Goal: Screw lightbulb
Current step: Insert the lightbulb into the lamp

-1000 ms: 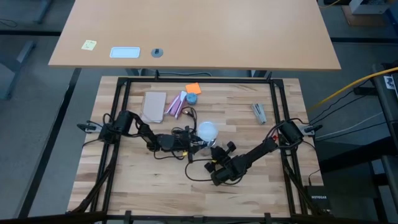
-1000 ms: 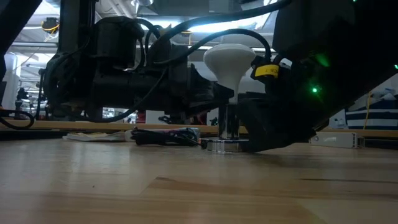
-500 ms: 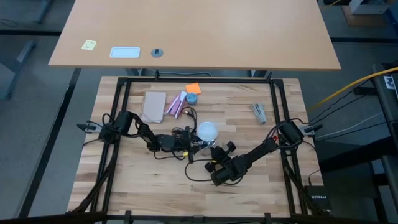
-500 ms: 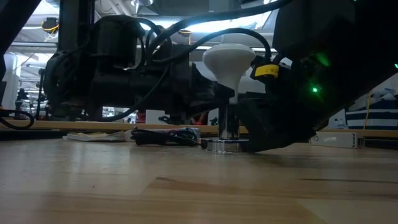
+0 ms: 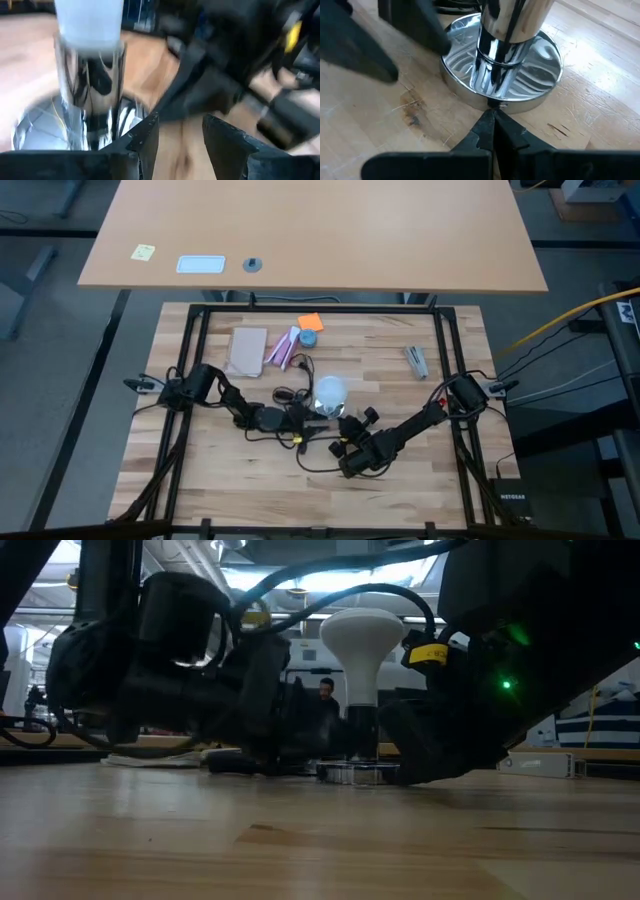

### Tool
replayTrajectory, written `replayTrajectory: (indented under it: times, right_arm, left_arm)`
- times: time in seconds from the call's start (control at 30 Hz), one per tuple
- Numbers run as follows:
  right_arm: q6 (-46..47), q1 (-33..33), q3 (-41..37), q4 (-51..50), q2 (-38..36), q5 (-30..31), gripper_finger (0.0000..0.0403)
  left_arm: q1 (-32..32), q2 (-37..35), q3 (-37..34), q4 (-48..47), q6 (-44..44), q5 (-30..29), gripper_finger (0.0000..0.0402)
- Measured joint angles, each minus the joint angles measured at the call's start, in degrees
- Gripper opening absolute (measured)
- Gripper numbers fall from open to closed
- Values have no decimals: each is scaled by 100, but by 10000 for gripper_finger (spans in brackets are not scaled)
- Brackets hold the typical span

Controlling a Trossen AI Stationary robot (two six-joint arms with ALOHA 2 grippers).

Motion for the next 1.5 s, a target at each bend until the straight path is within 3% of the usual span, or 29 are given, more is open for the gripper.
replayTrajectory:
  times: [0.4, 0.6, 1.13, 1.5]
  right_arm:
    - [-11, 4, 0, 0, 0, -3, 5]
    - [-186, 4, 0, 4, 0, -5, 5]
    - [-317, 236, 2, 15, -2, 143, 5]
    - [-319, 234, 2, 42, -2, 140, 5]
  left_arm:
    - [-354, -17, -2, 197, -518, -73, 143]
    - [-474, -35, -175, 1091, -299, -401, 143]
    - [-620, -1193, -1464, 1032, 260, -981, 143]
    - [-284, -1193, -1222, 124, 37, -972, 143]
